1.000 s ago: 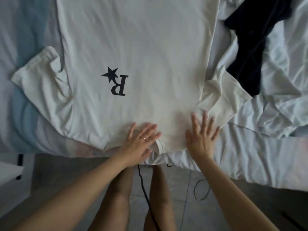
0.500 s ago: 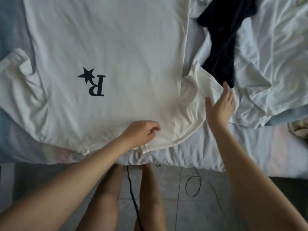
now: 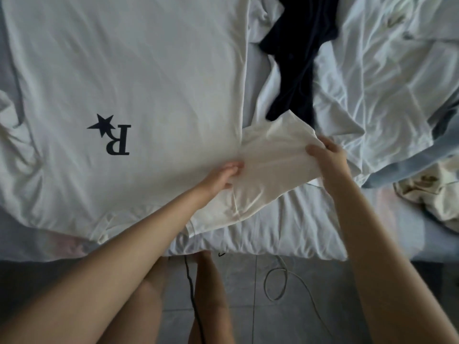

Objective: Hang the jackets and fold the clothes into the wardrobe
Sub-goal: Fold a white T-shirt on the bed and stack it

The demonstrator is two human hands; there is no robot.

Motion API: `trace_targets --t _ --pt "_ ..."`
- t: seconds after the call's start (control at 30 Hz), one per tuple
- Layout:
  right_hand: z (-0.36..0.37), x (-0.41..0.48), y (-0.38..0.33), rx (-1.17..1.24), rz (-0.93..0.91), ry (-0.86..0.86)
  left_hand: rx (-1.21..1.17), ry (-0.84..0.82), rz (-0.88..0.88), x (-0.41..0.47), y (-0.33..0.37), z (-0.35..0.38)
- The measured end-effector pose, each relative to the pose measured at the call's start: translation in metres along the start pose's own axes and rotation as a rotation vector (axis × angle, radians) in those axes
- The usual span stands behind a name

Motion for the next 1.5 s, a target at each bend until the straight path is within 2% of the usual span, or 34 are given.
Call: trace_targets --t 0.13,0.2,0.27,0.3,0.37,0.43,0.47,0.57,0.73,0.9,1.17,1.37,1.5 --pt "0.028 -0.058 -0.004 0.039 -0.074 -0.28 -0.064 0.022 -0.078 0.009 0.005 0.002" --pt "0.054 -0.085 0.003 -0.097 -0.137 -0.53 -0.276 -0.045 -0.115 0.005 -0.001 -0.009" --pt "0.081 -0.103 0.015 -0.373 -0.126 -0.826 -0.598 -0.106 -0.095 -0.005 -0.011 -0.026" --pt "0.092 -0.105 0.021 -0.485 -0.105 -0.894 -0.739 -0.123 -0.082 -0.013 -0.017 -0.034" --pt "0.111 -0.09 0.031 -0.622 -0.217 -0.797 -0.852 -0.096 -0.114 -0.029 -0.032 -0.047" --pt "0.131 -0.063 0.034 -0.686 -0.409 -0.618 -0.788 0.016 -0.188 -0.039 -0.051 -0.053" --pt "0.143 -0.051 0.035 -0.719 -0.464 -0.589 -0.698 0.09 -0.202 -0.043 -0.059 -0.054" --pt "0.183 -0.016 0.043 -0.91 -0.5 -0.678 -0.464 0.304 -0.103 -0.053 -0.079 -0.055" --pt "0.226 0.005 0.046 -1.218 -0.484 -0.779 -0.08 0.52 0.176 -0.06 -0.085 -0.043" --pt "0.229 0.01 0.031 -1.124 -0.484 -0.95 0.141 0.619 0.337 -0.064 -0.081 -0.034" --pt "0.203 0.013 0.009 -1.03 -0.565 -0.863 0.523 0.724 0.449 -0.077 -0.07 -0.03" --pt "0.211 0.001 0.0 -1.018 -0.665 -0.841 0.493 0.755 0.462 -0.079 -0.069 -0.034" --pt "0.218 0.003 -0.001 -1.047 -0.674 -0.867 0.406 0.729 0.363 -0.081 -0.071 -0.037"
Point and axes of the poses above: each hand's wrist, its own x-axis towards the middle knuckle, its own z-axis out of the palm, y = z × x, the point moved 3 cm from there along x, towards the middle knuckle, and after that the axes turned 15 degrees about x, right-handed, at the moved point
